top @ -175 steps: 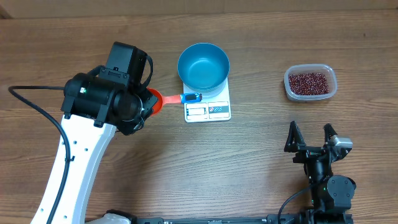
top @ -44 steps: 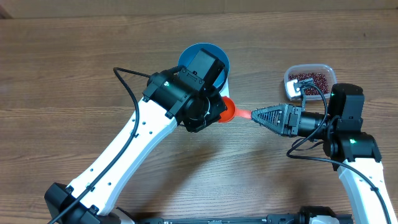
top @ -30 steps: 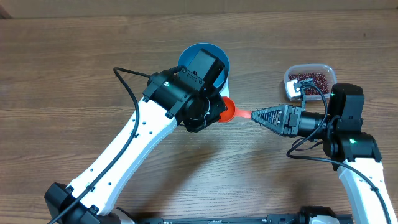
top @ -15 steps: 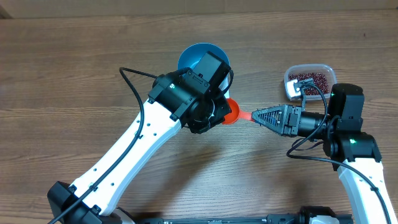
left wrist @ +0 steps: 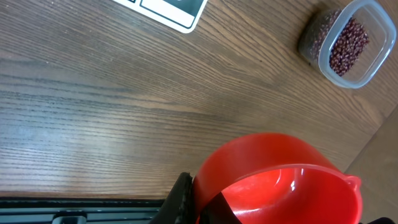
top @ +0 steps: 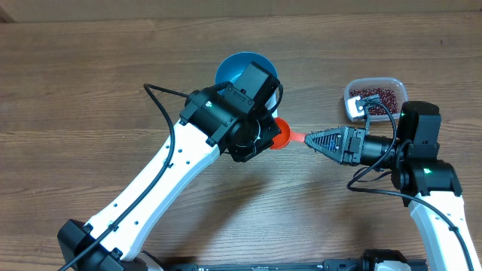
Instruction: Scoop item into bowl and weigh 150g on scale
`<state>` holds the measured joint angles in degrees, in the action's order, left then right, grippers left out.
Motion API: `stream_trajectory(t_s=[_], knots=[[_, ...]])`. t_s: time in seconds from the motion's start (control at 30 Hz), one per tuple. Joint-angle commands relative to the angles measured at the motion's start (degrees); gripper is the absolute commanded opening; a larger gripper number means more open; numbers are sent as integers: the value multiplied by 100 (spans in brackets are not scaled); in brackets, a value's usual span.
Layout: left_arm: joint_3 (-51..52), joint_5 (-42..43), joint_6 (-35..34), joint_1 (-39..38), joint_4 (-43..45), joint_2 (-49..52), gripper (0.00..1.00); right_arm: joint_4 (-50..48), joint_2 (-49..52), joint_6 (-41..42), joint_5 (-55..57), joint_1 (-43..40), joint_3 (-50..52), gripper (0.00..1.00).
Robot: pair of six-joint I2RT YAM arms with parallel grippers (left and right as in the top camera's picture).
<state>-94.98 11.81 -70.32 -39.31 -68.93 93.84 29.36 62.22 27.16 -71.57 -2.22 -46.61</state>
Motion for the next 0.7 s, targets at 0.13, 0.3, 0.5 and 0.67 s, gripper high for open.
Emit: stream_trajectory(t_s=[0.13,0.3,0.5,0.67], knots=[[-63,-33,-190,-11,22,79,4,-15,-13,-17,13,28,-125,23],[-63,-22,-168,-11,13,79,4,-15,-13,-17,13,28,-125,13],[-63,-20,-168,-11,13,76,4,-15,-13,-17,13,28,-125,4],[-63,-37,-166,-11,-4,79,5,-15,-13,-17,13,28,-125,4]])
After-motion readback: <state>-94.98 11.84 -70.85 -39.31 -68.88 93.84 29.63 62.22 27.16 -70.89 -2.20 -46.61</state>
